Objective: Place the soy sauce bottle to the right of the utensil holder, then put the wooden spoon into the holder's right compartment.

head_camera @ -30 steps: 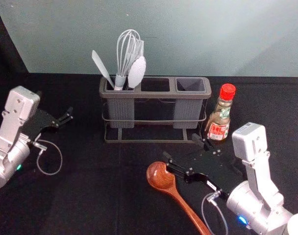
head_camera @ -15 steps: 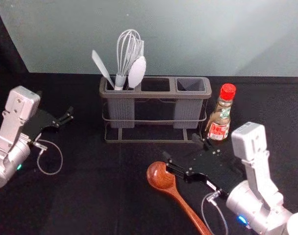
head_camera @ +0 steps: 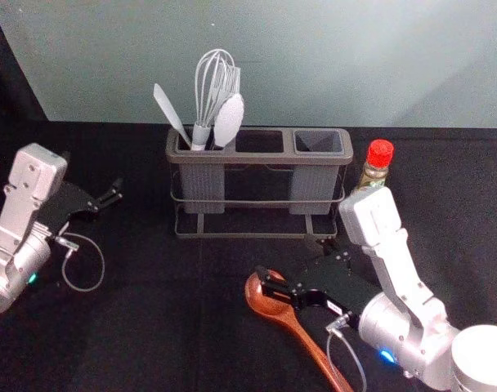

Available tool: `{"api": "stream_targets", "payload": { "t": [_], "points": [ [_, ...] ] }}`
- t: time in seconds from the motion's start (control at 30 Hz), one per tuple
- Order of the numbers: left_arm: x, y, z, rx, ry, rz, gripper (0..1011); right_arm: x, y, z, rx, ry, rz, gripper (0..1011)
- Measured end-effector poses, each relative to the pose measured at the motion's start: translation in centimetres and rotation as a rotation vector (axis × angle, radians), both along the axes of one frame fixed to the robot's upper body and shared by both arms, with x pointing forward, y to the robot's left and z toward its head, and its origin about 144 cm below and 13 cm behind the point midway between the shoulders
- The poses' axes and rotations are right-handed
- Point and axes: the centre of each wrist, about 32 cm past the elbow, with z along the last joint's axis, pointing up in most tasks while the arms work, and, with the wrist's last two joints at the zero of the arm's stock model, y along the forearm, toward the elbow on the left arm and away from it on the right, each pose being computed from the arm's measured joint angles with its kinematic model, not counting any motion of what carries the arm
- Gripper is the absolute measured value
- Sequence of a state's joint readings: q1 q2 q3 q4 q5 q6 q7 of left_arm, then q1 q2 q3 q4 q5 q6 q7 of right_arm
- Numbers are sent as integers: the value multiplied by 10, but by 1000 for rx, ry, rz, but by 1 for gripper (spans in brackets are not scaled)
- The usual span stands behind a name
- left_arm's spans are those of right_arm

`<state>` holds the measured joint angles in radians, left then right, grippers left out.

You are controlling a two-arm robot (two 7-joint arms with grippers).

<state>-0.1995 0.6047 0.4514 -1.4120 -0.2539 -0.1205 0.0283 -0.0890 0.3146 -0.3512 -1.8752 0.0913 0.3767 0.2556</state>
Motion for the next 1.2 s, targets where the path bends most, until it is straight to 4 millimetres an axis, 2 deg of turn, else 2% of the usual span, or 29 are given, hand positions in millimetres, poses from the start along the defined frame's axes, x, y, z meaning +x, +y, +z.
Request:
{"api": "stream_targets", "payload": {
  "t": [0.33,0.53,0.93,1.2],
  "points": [
    [0,0,0,0,0,0,1011,6,15,31,-79,138,-8,1000],
    [0,0,0,0,0,0,1011,12,22,40,-128,201,-5,1000],
    [0,0,0,0,0,0,1011,33,33,35,-201,309,3,1000],
    [0,0,0,0,0,0,1011,39,38,31,-204,329,14,1000]
  ]
}}
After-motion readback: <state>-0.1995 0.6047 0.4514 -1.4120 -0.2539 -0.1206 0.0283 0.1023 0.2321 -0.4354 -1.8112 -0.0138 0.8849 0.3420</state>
